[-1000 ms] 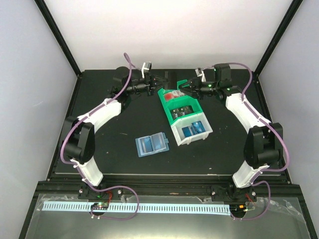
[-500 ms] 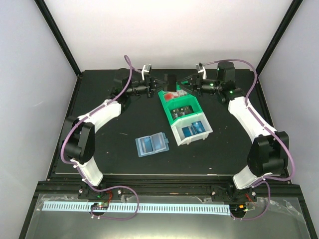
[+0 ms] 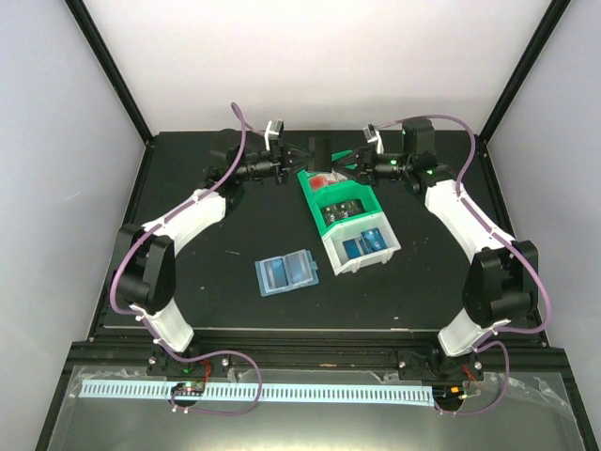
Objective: Put the credit cards into the card holder
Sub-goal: Pick up the credit card from the storage box, then insert the credit card into the card holder.
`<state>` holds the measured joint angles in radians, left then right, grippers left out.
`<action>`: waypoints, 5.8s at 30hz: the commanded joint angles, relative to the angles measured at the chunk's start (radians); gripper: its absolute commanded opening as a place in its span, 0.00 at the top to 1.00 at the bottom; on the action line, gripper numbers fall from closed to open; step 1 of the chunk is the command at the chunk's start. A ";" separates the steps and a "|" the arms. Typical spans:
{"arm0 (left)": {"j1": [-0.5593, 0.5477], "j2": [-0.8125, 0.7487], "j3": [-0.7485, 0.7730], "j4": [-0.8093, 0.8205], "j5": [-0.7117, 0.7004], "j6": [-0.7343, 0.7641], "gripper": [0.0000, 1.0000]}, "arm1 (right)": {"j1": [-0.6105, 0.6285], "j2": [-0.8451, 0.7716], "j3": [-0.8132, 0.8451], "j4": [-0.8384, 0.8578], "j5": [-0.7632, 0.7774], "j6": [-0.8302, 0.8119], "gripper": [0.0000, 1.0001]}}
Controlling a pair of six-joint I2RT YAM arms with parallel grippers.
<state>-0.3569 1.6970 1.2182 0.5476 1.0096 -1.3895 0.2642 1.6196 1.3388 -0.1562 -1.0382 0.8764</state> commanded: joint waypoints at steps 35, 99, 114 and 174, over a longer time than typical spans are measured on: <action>-0.005 -0.042 -0.047 0.091 -0.001 -0.027 0.99 | 0.028 -0.005 -0.013 0.030 0.015 -0.032 0.91; 0.056 -0.185 -0.235 -0.182 -0.018 0.200 0.98 | -0.078 -0.109 0.013 0.036 0.061 0.070 0.99; -0.031 -0.651 -0.743 -0.534 -0.602 0.405 0.98 | 0.333 -0.135 -0.167 -0.401 0.614 -0.335 0.99; -0.268 -0.224 -0.939 0.006 -0.693 0.213 0.98 | 0.463 0.114 -0.375 -0.230 0.747 -0.313 0.99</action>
<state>-0.6113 1.4372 0.3012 0.4885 0.2848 -1.1717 0.7223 1.7035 0.9859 -0.3805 -0.3531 0.5556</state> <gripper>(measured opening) 0.019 0.018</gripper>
